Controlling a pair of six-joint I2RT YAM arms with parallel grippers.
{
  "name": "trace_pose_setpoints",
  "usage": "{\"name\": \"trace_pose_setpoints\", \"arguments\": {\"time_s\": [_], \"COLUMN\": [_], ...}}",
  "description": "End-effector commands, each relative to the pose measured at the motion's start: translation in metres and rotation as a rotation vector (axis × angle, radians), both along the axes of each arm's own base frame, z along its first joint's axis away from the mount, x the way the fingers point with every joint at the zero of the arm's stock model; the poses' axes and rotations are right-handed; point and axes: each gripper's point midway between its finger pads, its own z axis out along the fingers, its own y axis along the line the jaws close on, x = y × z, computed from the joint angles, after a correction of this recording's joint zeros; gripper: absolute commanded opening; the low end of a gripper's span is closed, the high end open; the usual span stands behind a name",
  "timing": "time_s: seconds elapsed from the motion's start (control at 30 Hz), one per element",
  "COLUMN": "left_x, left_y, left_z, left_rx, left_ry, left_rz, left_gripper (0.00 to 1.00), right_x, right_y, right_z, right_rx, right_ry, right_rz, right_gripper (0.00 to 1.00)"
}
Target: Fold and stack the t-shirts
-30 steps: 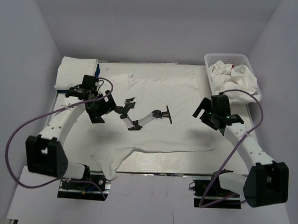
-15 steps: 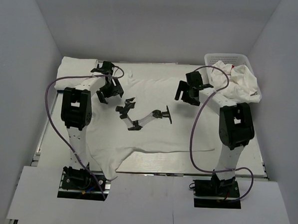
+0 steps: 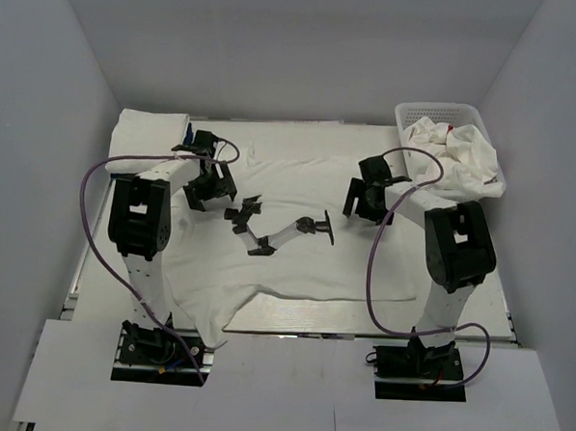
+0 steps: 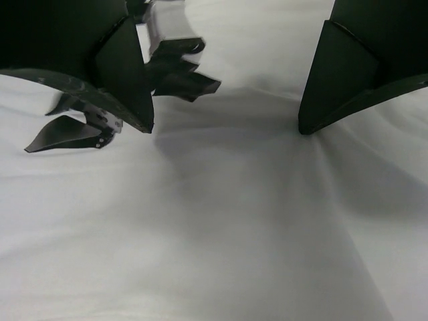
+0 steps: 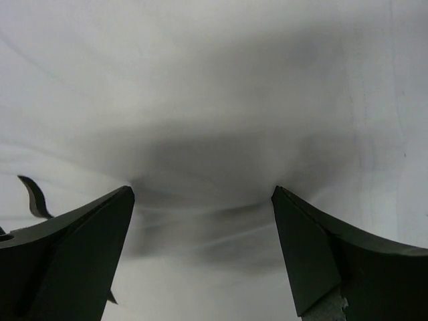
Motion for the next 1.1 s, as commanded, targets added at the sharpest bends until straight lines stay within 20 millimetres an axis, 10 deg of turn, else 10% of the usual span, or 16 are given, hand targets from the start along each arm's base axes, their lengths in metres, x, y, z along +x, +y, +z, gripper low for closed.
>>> {"name": "trace_pose_setpoints", "arguments": {"time_s": [0.0, 0.2, 0.5, 0.77, 1.07], "left_x": [-0.092, -0.147, -0.046, 0.044, 0.054], "left_y": [-0.003, -0.008, -0.006, 0.020, 0.015], "left_z": [-0.031, -0.007, 0.108, 0.086, 0.040], "left_rx": [-0.046, -0.104, -0.067, 0.101, 0.016], "left_ry": [0.241, 0.264, -0.121, -0.077, -0.017], "left_rz": [-0.045, -0.056, -0.104, -0.061, -0.068], "left_gripper": [1.00, 1.00, 1.00, 1.00, 0.88], "right_x": [-0.082, -0.139, -0.062, -0.043, -0.038], "right_y": [-0.028, -0.039, -0.015, -0.001, -0.009], "right_z": [-0.028, -0.021, 0.066, 0.066, 0.064], "right_rx": [-0.063, -0.054, 0.010, 0.039, -0.011], "right_ry": [0.217, 0.296, -0.048, -0.042, -0.049], "right_rz": [-0.032, -0.014, 0.085, 0.109, 0.105], "right_gripper": [0.90, 0.90, 0.90, 0.90, 0.90]}}
